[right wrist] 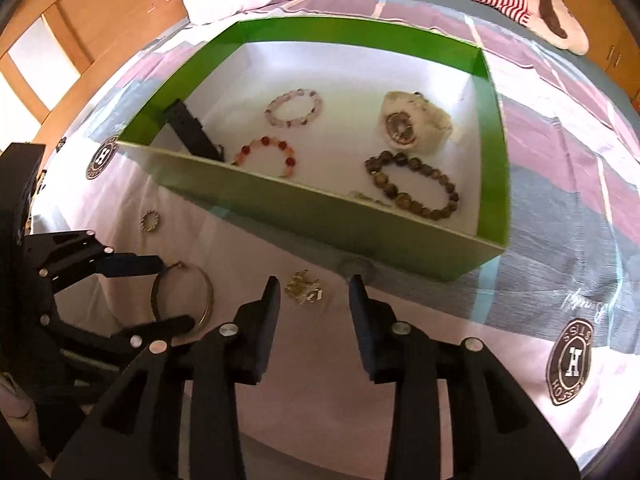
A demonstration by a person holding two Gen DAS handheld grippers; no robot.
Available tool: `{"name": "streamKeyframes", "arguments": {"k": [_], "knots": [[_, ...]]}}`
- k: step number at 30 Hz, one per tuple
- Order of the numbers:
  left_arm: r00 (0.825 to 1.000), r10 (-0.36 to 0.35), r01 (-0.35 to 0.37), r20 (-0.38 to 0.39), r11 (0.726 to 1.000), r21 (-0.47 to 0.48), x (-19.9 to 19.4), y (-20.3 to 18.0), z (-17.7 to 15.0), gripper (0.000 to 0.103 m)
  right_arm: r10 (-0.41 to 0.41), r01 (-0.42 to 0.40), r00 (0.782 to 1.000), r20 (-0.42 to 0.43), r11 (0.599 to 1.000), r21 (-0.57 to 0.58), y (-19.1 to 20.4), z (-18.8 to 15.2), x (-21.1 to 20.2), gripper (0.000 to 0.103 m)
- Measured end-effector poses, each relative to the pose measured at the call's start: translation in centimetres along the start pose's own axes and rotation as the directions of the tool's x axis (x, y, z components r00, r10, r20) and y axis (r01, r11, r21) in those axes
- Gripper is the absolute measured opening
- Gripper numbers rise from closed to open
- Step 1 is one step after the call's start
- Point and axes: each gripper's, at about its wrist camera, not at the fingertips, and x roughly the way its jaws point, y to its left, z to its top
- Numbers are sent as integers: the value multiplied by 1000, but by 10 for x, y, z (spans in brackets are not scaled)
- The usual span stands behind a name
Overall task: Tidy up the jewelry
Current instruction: 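Grasp the gold flower charm with the right tool while the left tool hovers over the silver bangle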
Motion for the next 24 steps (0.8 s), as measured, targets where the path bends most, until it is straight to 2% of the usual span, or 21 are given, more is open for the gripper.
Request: {"name": "streamKeyframes", "arguments": {"k": [4,9,11,17,24], "knots": [[1000,-11,10,16,1000,12,-4,-3,1,69,-13,13,1000,-2,1000,25,-8,1,0,37],[999,-34,33,31,999,21,-4,-10,11,73,-15,15,1000,3,998,67,-27,-1,-12,44],[999,-35,35,30,999,26,-4,-11,12,74,-8,9,1000,-14,998,62,-31,-2,-13,49],[1000,-12,12,-2,999,44,8,-16,9,75,-35,31,997,-63,998,-61,-1,-11,7,50],[1000,9,-9,-7,998,64,17,-26,10,78,-53,52,998,-16,997,-57,9,-9,26,50]]}}
